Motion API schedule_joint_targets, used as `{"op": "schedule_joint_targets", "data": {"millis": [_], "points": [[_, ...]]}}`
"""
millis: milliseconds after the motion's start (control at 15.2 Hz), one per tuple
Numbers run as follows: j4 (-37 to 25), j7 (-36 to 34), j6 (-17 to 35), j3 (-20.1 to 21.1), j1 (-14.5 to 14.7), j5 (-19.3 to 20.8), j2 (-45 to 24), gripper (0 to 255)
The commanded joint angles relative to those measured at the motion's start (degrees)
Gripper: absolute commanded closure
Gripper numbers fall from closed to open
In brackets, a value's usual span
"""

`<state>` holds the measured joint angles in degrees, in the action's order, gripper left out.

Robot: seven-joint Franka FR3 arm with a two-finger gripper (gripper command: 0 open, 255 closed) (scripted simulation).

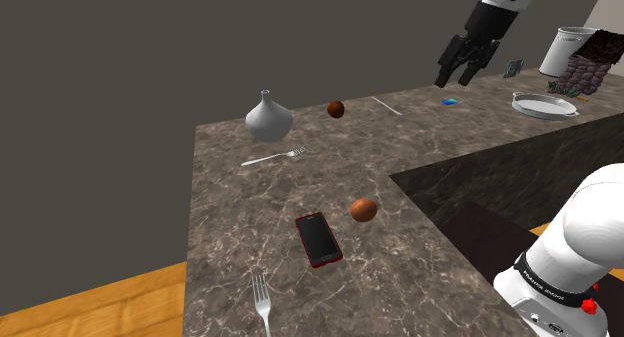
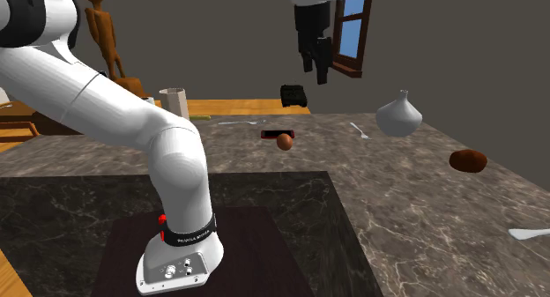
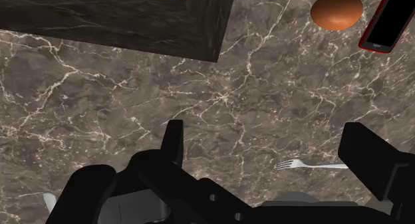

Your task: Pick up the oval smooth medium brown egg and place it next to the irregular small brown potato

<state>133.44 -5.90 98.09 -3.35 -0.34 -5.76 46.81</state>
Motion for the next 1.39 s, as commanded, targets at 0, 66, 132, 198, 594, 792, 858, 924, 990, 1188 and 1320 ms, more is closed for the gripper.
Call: {"op": "schedule_joint_targets", "data": {"millis": [0,66,132,198,594,792,858,924,990,1188,1320], "points": [[0.0,0.0,0.0,0.0,0.0,0.0,0.0,0],[1.3,-2.6,0.7,1.9,-0.3,-0.3,0.3,0],[2.4,-5.3,1.3,3.7,-0.6,-0.6,0.6,0],[3.5,-7.9,1.9,5.6,-0.8,-0.9,0.7,0],[7.4,-24.0,5.6,17.1,-2.0,-3.4,-1.6,0],[7.9,-32.1,7.5,23.0,-2.8,-4.6,-4.6,0],[7.9,-34.9,8.1,25.0,-3.2,-4.9,-5.8,0],[7.7,-37.6,8.8,27.0,-3.6,-5.2,-7.2,0],[7.4,-40.4,9.4,28.9,-4.1,-5.4,-8.8,0],[6.0,-49.0,11.3,34.9,-5.8,-5.4,-14.1,0],[4.7,-54.9,12.6,38.9,-7.3,-4.8,-18.4,0]]}}
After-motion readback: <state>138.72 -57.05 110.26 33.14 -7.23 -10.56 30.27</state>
